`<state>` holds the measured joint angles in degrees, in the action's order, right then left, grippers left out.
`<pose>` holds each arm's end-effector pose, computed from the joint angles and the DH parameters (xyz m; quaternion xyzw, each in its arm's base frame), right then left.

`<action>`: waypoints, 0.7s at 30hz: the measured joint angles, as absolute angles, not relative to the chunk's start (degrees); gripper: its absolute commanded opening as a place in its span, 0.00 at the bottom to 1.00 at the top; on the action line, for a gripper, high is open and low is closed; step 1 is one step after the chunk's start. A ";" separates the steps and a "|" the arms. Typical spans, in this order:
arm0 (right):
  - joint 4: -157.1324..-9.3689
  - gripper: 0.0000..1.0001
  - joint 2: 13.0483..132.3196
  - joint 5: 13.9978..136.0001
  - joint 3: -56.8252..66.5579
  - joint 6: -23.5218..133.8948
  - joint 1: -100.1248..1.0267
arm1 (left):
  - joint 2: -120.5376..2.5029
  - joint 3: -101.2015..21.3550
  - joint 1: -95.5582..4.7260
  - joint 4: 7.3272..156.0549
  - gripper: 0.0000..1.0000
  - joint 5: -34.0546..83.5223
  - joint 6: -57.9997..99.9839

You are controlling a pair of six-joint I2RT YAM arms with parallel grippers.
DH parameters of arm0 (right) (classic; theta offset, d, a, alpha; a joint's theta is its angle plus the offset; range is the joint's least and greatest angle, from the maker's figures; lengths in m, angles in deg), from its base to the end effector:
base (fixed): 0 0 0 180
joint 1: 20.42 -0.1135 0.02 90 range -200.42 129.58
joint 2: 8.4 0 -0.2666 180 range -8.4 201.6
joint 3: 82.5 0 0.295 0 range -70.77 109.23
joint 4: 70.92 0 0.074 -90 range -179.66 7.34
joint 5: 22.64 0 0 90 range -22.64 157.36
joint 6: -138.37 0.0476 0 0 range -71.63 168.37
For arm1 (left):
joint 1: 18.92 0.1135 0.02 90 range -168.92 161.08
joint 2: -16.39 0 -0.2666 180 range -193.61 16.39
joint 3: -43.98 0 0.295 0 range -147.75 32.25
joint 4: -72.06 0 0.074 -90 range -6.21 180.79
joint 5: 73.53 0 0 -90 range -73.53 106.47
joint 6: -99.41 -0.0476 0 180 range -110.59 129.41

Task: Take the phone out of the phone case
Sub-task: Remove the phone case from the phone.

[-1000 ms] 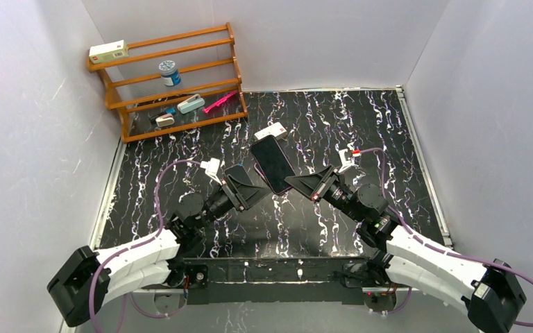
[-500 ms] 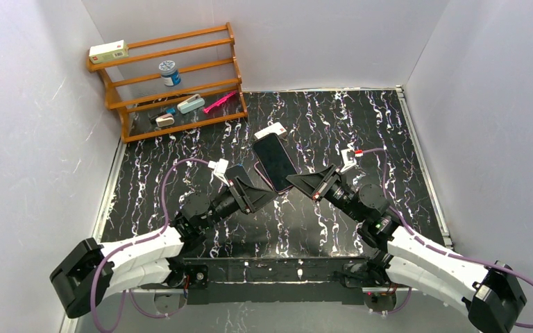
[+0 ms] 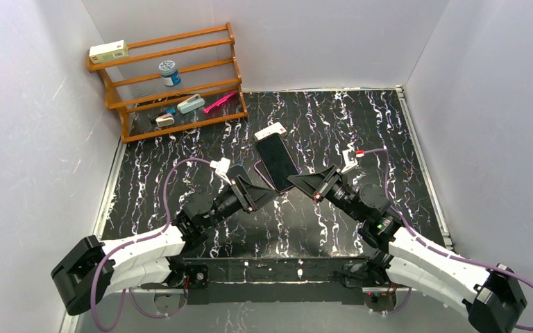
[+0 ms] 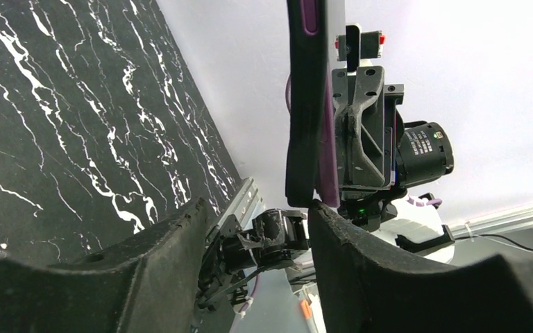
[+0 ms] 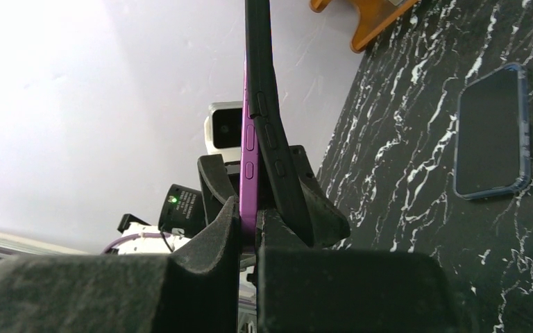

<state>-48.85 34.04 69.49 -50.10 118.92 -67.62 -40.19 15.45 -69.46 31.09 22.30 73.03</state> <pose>0.1568 0.1719 0.2673 0.1131 0.6189 0.6713 0.3917 0.1563 -0.1975 0.2244 -0.0314 0.6227 -0.6730 0.3979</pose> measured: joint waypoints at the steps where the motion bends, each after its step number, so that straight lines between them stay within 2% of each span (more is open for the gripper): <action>1: -49.57 0.01 34.06 69.47 -50.10 118.74 -67.58 | -40.45 15.45 -69.57 31.13 0.50 21.90 73.31; 12: -51.78 0.01 31.63 71.67 -51.89 118.52 -67.36 | -41.48 14.84 -69.88 32.31 0.44 16.22 75.06; 15: -52.18 0.01 31.44 71.87 -51.89 118.33 -67.34 | -42.09 14.38 -69.88 32.35 0.37 15.65 75.45; 21: -53.18 0.01 31.39 72.00 -51.89 117.73 -67.32 | -42.66 13.46 -69.90 32.40 0.16 15.35 75.41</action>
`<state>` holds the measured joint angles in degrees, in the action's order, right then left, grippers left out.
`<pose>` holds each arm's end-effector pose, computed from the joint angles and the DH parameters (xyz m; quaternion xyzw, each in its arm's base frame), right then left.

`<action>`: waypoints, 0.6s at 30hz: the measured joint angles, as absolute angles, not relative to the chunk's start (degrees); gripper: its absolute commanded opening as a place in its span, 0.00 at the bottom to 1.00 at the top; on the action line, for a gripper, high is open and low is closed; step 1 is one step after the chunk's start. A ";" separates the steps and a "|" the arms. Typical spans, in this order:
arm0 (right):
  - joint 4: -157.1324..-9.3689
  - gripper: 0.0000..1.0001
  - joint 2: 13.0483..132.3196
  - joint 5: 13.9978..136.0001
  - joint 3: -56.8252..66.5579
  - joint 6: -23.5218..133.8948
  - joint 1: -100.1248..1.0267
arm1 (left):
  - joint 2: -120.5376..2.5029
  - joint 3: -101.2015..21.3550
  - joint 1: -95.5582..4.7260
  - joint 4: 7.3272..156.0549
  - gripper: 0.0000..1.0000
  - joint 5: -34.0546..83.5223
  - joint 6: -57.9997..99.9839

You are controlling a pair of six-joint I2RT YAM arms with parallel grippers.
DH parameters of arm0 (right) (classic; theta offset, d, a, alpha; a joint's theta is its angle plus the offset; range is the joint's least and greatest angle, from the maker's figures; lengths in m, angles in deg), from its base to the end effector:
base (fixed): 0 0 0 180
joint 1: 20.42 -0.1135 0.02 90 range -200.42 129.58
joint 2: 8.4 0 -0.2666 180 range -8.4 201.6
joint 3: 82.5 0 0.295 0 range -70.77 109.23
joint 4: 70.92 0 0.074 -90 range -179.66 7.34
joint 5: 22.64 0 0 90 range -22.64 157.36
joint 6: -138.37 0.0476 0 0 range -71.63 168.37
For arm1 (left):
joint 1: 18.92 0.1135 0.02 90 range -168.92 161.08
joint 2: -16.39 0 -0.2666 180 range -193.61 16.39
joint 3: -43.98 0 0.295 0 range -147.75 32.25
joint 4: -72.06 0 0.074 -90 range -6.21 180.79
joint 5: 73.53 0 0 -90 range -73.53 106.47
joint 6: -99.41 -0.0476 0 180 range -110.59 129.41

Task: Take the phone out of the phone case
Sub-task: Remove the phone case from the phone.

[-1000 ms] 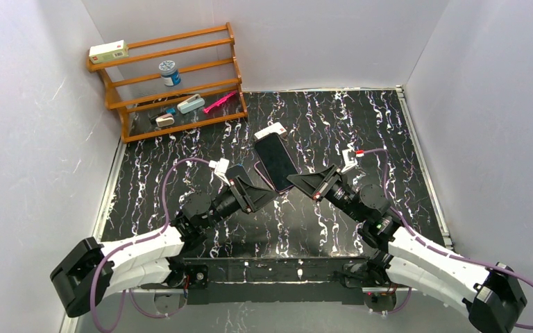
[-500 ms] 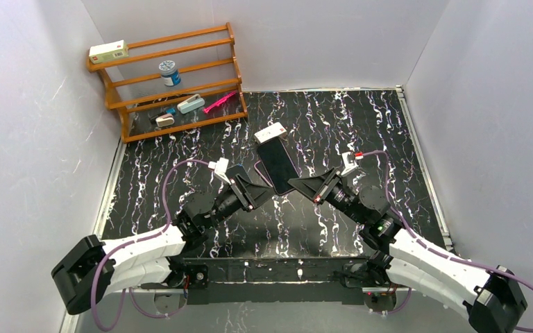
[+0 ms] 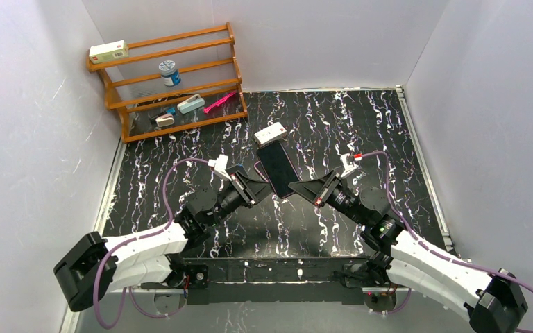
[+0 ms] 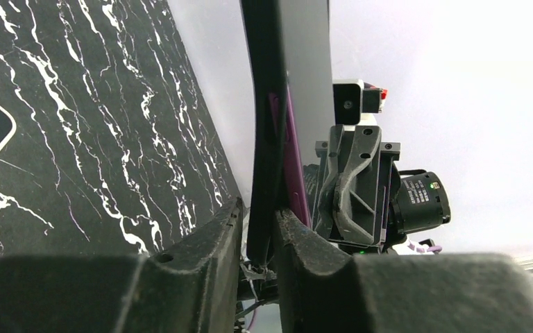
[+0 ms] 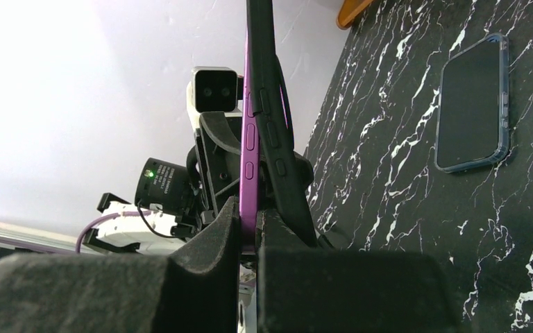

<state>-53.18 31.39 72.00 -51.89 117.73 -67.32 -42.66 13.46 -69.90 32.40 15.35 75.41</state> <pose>0.1519 0.1680 0.2551 0.0968 0.6453 0.6571 0.3774 0.1653 -0.2025 0.2247 -0.0905 0.6287 -0.6552 0.4089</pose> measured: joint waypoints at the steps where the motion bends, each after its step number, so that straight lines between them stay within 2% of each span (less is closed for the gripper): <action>1: -53.20 0.01 31.39 72.02 -51.89 117.60 -67.32 | -42.66 13.33 -69.90 32.35 0.12 15.33 75.32; 4: -53.66 0.01 31.37 72.00 -51.89 117.49 -67.29 | -42.66 13.13 -69.96 32.35 0.00 15.28 74.73; 18: -57.92 0.01 28.68 72.26 -51.92 118.63 -67.29 | -41.91 9.42 -71.25 40.99 0.00 11.85 67.50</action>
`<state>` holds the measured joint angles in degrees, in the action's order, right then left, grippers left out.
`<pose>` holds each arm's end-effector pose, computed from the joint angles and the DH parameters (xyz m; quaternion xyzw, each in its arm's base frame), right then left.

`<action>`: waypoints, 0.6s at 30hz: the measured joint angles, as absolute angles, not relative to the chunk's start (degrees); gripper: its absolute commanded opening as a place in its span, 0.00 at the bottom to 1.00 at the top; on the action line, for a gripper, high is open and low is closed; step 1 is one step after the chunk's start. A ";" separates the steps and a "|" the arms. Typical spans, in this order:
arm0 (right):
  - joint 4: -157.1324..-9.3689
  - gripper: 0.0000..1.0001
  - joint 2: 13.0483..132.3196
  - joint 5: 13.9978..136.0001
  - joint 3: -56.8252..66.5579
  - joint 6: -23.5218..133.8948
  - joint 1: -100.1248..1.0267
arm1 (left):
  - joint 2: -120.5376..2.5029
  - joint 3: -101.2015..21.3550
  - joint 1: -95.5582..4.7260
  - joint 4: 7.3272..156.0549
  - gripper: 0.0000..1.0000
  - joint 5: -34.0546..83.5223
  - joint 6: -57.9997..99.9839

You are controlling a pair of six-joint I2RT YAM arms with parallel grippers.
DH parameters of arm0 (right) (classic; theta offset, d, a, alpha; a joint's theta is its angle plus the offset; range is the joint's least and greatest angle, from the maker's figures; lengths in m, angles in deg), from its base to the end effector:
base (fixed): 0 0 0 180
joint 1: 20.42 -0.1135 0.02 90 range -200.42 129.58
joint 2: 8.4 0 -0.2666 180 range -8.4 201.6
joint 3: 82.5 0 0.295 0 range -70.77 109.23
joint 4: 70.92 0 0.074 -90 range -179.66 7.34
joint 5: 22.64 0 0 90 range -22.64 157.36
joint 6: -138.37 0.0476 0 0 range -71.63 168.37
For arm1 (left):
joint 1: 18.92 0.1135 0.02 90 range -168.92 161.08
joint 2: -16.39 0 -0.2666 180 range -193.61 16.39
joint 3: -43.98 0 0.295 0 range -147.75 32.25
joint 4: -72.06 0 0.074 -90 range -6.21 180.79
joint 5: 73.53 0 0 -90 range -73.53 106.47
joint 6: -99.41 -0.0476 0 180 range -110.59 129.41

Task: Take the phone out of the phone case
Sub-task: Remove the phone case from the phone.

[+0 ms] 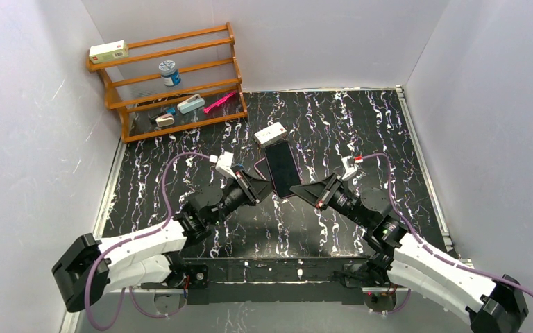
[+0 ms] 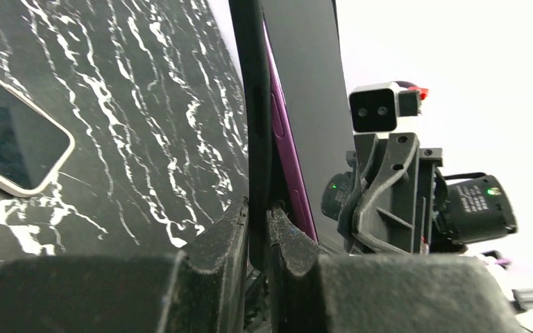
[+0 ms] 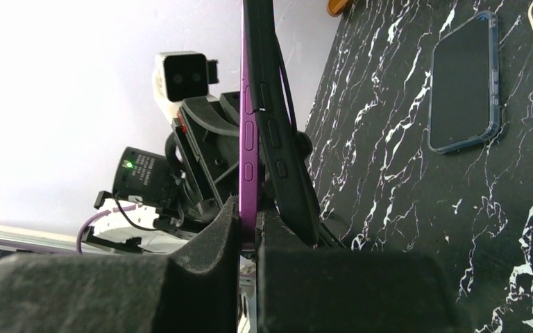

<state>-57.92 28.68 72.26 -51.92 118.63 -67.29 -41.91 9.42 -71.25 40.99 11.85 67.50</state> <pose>0.1482 0.1641 0.2546 0.1036 0.6579 0.6508 0.3644 0.1683 -0.2117 0.2371 -0.0634 0.6576 -0.6010 0.4499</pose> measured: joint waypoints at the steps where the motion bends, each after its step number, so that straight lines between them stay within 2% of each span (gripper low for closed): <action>1: -58.58 0.01 28.36 72.33 -51.89 118.67 -67.29 | -41.52 8.61 -71.38 42.85 0.00 10.89 66.30; 7: -64.55 0.01 26.89 72.68 -50.69 116.99 -67.32 | -38.85 2.79 -72.15 55.76 0.00 2.82 59.10; 11: -68.46 0.01 26.06 74.63 -50.41 115.90 -67.58 | -36.10 1.35 -69.90 63.26 0.00 -9.79 54.56; 14: -68.11 0.01 25.97 75.65 -50.41 116.05 -67.97 | -35.12 2.09 -69.05 65.75 0.00 -13.55 53.49; 15: -67.69 0.01 26.04 75.65 -50.41 116.27 -68.02 | -34.83 2.71 -69.07 65.77 0.02 -13.50 53.42; 18: -65.97 0.01 26.39 75.13 -50.41 117.06 -68.04 | -34.00 5.07 -69.07 65.64 0.26 -11.76 54.03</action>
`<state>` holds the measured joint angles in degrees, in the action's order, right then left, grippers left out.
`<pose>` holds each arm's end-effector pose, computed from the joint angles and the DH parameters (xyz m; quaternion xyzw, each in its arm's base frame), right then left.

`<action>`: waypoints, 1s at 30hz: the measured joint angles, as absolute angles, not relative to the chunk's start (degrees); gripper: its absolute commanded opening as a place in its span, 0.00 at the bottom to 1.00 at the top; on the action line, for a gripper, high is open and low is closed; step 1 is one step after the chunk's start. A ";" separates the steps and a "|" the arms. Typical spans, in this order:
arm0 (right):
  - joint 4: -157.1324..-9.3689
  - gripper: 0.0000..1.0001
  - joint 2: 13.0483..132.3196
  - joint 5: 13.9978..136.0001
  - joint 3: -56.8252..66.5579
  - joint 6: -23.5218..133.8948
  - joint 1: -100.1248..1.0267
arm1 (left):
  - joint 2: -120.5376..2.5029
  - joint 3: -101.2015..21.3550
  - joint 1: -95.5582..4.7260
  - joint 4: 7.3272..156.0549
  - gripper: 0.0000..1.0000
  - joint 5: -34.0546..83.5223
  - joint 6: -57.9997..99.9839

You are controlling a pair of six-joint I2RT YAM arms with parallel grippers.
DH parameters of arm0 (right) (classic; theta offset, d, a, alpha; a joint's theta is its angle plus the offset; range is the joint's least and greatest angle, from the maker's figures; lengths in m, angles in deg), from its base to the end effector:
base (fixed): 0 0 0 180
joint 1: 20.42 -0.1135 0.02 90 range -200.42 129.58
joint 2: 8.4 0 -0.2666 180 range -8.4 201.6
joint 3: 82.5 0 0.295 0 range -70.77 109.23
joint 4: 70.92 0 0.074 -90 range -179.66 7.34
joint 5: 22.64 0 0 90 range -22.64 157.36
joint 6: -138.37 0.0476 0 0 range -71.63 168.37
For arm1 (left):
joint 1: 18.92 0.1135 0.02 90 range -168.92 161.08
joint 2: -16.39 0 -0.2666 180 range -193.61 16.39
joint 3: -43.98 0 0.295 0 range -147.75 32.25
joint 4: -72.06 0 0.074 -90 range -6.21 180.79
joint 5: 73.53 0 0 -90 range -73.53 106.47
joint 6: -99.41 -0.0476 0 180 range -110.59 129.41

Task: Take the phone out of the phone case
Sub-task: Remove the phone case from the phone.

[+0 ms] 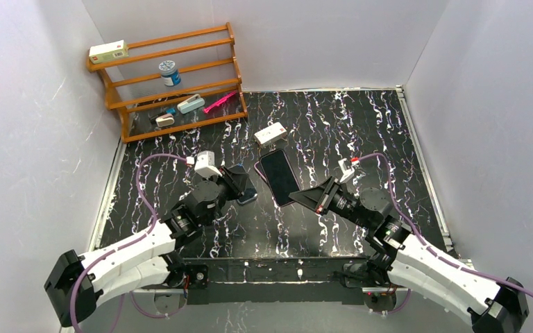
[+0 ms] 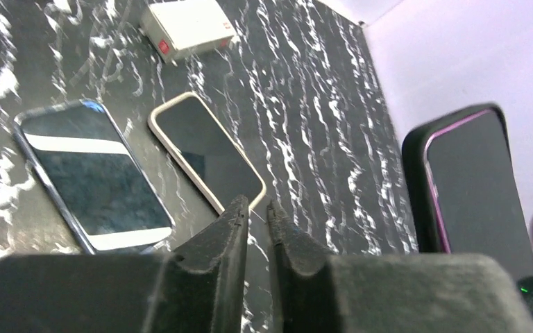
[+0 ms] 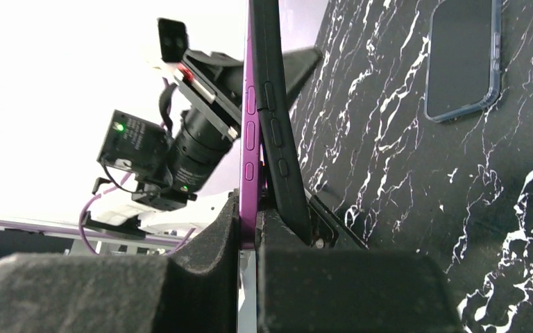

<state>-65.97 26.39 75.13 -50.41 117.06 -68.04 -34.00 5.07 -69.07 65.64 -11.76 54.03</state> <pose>0.1414 0.1645 0.2565 0.0784 0.6888 0.6357 0.3396 0.1804 -0.1810 0.2500 -0.1300 0.7225 -0.3601 0.5757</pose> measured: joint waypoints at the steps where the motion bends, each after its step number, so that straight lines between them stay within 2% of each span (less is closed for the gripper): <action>1: -65.38 0.01 26.50 74.76 -50.41 117.19 -68.06 | -33.61 5.85 -69.07 65.62 0.36 -10.66 54.51; 4: -63.04 0.01 26.59 73.01 -50.89 117.73 -68.06 | -31.73 8.08 -69.07 64.05 0.55 -6.49 56.46; 9: -58.60 0.01 27.18 70.28 -51.96 119.11 -68.06 | -29.85 10.05 -69.07 59.26 0.65 2.80 60.83; 17: -53.12 0.01 30.58 69.64 -51.94 120.73 -68.06 | -29.94 12.74 -69.07 51.06 0.68 14.91 66.82; 30: -49.68 0.01 32.27 70.65 -52.38 122.13 -68.06 | -32.45 13.15 -69.07 47.33 0.68 20.29 69.09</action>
<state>-49.68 32.27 70.65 -52.38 122.13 -68.06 -32.45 13.15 -69.07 47.33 20.29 69.09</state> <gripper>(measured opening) 0.113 0.684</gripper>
